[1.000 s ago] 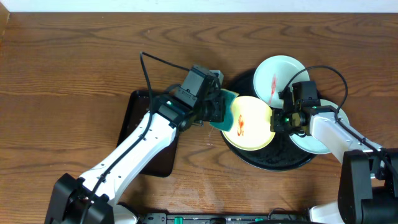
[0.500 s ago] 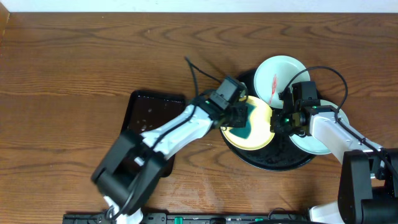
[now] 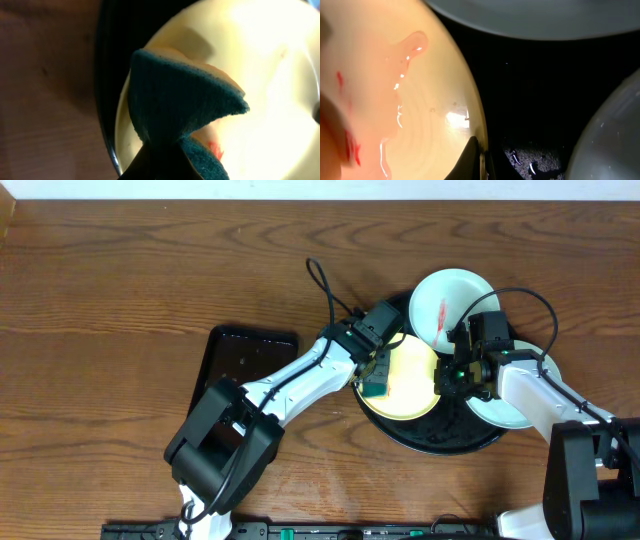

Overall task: Clean dirty plates on tray and stack at the side
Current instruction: 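Scrub the yellow plate with the sponge while right gripper holds it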

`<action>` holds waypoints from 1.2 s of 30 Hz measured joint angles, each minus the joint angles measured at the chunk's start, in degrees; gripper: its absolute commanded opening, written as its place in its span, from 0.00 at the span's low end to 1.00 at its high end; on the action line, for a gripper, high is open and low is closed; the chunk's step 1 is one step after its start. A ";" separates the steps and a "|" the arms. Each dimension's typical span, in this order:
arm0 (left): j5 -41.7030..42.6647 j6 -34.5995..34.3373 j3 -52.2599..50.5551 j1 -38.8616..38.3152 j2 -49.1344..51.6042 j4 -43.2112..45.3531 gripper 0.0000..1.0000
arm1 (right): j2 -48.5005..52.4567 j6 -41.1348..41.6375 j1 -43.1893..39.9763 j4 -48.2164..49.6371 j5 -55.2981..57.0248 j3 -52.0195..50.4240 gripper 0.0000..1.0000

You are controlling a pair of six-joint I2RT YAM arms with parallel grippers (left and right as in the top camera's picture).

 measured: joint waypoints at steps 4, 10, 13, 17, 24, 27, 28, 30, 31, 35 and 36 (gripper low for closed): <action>-0.74 0.98 0.28 -0.24 0.59 2.86 0.08 | 0.00 0.00 0.00 -0.33 -0.48 0.00 0.04; 6.73 1.07 0.63 -0.79 4.59 9.57 0.08 | 0.00 0.02 0.00 -0.48 -0.35 0.00 0.04; 11.39 1.09 1.44 -0.87 6.21 11.30 0.08 | 0.00 0.02 0.00 -0.50 -0.15 0.00 0.03; 17.46 1.11 1.95 -0.90 6.91 11.89 0.08 | 0.00 0.02 0.00 -0.46 -0.04 0.00 0.03; 27.04 1.99 2.58 -2.19 8.04 11.65 0.08 | 0.00 0.00 0.00 -0.37 0.39 0.00 0.03; 25.53 2.23 3.21 -2.40 8.07 9.51 0.07 | 0.00 0.00 0.00 -0.28 0.46 0.00 0.03; 23.96 2.25 3.76 -2.47 8.07 7.76 0.07 | 0.00 0.00 0.00 -0.28 0.44 0.00 0.03; 20.28 2.23 4.72 -2.82 8.04 5.09 0.08 | 0.00 0.00 0.00 -0.39 0.39 0.00 0.03; 18.21 2.21 5.20 -3.06 7.96 3.72 0.07 | 0.00 0.00 0.00 -0.42 0.35 0.00 0.03; 7.61 2.10 8.02 -3.41 7.74 -3.78 0.07 | 0.00 0.00 0.00 -0.48 -0.07 0.00 0.02; 3.58 2.08 8.90 -3.39 7.74 -6.23 0.07 | 0.00 0.00 0.00 -0.52 -0.22 0.00 0.01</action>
